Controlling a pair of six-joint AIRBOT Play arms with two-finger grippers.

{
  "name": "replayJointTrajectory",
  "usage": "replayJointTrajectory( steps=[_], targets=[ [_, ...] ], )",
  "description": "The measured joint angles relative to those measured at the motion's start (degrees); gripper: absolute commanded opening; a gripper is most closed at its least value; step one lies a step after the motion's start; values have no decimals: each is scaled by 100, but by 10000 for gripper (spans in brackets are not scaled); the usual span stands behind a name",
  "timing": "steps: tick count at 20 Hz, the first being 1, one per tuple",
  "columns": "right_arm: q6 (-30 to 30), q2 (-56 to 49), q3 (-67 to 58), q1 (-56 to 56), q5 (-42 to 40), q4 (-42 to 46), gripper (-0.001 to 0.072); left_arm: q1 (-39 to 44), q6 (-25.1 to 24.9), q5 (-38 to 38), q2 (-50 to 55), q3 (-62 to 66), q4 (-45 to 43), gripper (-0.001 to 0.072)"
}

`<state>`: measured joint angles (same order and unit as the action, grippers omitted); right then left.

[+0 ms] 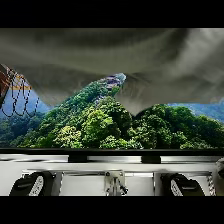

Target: Fold the shirts.

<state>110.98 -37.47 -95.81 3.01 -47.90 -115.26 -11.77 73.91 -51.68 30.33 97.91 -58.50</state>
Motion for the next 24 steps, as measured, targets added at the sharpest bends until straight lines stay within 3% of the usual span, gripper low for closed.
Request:
replayJointTrajectory(
  steps=[7,11,13,18,24],
  targets=[
    [-516,334,-79,0,-949,570,59,0,356,-1200,-232,13,-1069,28],
    [-938,-225,116,-7,-2190,874,59,4,343,-1626,-186,-898,-1355,29],
    [-1078,-656,463,-7,-2411,935,59,4,297,-1657,-50,-1626,-1401,28],
    [-1504,-2175,1331,-7,-1329,741,60,7,256,-892,984,-2997,-1259,29],
    [-1812,-4006,1567,-2,313,26,60,22,240,236,2859,-3366,72,29]
  ],
)
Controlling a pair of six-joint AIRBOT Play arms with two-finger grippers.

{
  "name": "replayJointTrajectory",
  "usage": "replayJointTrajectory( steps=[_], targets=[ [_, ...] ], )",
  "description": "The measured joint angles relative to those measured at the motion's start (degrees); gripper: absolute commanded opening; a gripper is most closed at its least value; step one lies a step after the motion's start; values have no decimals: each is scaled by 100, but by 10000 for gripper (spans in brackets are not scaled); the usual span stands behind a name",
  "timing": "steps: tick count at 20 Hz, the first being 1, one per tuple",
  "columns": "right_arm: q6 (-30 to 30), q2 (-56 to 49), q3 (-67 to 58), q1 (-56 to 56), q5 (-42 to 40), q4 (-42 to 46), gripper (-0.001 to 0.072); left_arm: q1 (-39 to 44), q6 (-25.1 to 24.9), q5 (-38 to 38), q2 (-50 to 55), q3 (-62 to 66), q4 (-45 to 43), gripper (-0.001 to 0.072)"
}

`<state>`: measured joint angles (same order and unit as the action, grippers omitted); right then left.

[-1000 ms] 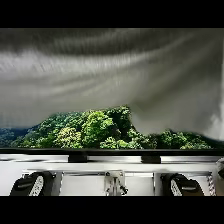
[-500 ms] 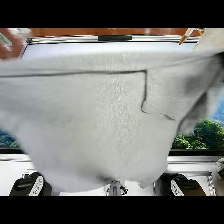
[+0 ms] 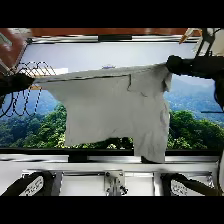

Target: Fold the shirts.

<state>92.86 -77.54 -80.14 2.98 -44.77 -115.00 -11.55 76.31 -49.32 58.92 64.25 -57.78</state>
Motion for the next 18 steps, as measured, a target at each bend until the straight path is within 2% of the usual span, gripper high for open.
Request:
replayJointTrajectory(
  steps=[4,5,6,7,8,10,12,16,18],
  targets=[
    [-227,-828,33,-31,271,-184,60,262,0,205,1069,-46,505,30],
    [-249,-968,33,-55,321,-208,98,352,0,221,1268,-52,553,75],
    [-273,-1056,33,-74,328,-229,281,442,-2,245,1456,-57,614,315],
    [-291,-1119,31,-94,332,-258,533,511,-2,245,1598,-57,649,626],
    [-293,-1145,9,-92,317,-273,552,560,2,238,1707,-55,680,717],
    [-308,-1088,-96,-33,90,-243,552,538,52,-15,1834,33,715,716],
    [-289,-903,-262,125,-372,4,551,339,103,-658,1893,236,691,715],
    [-114,-376,-422,667,-1926,914,551,-256,345,-2459,1829,450,50,714],
    [94,-140,-304,1034,-2791,1172,551,-468,431,-3005,1602,133,-330,717]
  ],
)
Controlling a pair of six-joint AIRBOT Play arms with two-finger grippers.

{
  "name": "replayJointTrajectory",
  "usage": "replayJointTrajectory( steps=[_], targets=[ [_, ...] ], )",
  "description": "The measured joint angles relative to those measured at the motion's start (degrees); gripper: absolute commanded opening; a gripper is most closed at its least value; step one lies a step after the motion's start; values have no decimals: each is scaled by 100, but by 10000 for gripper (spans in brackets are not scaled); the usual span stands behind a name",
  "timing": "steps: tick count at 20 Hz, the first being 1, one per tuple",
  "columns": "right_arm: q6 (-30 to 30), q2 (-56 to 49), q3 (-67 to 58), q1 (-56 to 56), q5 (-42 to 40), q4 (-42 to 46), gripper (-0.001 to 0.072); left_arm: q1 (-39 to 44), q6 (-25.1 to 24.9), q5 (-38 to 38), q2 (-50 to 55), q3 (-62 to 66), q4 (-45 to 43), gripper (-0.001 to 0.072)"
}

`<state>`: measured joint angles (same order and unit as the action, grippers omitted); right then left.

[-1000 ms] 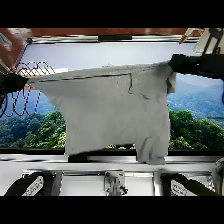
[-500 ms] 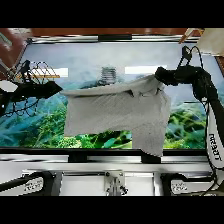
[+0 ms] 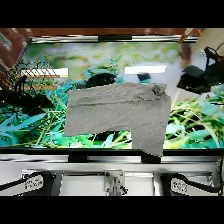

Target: Fold the shirts.

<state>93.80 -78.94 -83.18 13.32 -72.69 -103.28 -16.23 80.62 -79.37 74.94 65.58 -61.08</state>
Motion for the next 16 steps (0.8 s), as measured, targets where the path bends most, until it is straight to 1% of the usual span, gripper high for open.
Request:
replayJointTrajectory(
  steps=[1,3,6,10,16],
  targets=[
    [87,103,138,170,-315,50,551,-59,20,-149,-157,-273,-66,717],
    [227,317,511,498,-732,26,551,-129,-33,-164,-479,-1051,-33,716],
    [376,509,1038,809,-979,-216,551,-186,-260,212,-741,-2109,260,715],
    [487,592,1338,955,-955,-466,551,-140,-581,907,-844,-2859,463,715],
    [527,619,1434,997,-621,-603,551,205,-737,1635,-688,-3115,774,708]
  ],
)
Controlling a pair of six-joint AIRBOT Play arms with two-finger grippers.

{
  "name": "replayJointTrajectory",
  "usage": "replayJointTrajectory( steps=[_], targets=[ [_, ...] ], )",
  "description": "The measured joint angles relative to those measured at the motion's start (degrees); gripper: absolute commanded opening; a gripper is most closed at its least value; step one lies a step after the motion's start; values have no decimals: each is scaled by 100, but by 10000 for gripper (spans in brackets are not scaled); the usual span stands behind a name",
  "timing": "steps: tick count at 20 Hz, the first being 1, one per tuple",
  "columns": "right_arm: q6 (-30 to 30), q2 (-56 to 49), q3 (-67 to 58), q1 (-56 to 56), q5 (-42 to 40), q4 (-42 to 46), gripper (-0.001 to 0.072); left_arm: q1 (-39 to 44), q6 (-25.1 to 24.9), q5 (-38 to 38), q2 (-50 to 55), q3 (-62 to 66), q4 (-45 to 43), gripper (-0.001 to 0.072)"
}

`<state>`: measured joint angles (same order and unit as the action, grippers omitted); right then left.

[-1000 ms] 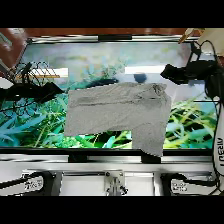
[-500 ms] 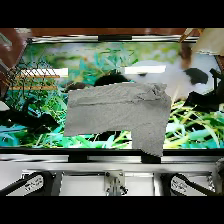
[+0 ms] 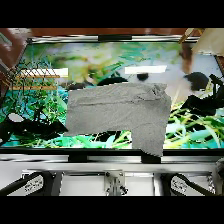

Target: Fold the shirts.

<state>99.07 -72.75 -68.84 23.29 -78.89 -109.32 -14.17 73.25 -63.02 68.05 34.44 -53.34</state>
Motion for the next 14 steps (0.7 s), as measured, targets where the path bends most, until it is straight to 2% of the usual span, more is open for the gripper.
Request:
replayJointTrajectory(
  steps=[1,2,3,4,5,6,7,8,14],
  targets=[
    [2,2,9,2,31,-9,551,72,0,57,57,-4,96,701],
    [4,2,11,4,50,-13,551,144,0,92,122,-15,199,618],
    [4,2,13,7,74,-15,551,221,-2,142,186,-15,251,475],
    [4,2,15,7,92,-17,551,260,0,205,243,-28,258,454],
    [7,2,15,7,94,-20,551,302,15,254,289,-28,297,373],
    [7,4,15,7,94,-22,551,341,37,313,323,-33,330,199],
    [7,0,17,7,92,-20,551,352,101,365,352,-44,310,81],
    [7,-7,39,7,83,-20,551,363,109,367,361,-44,258,29],
    [129,-20,723,7,-13,-212,552,404,13,-7,308,17,387,28]
  ],
)
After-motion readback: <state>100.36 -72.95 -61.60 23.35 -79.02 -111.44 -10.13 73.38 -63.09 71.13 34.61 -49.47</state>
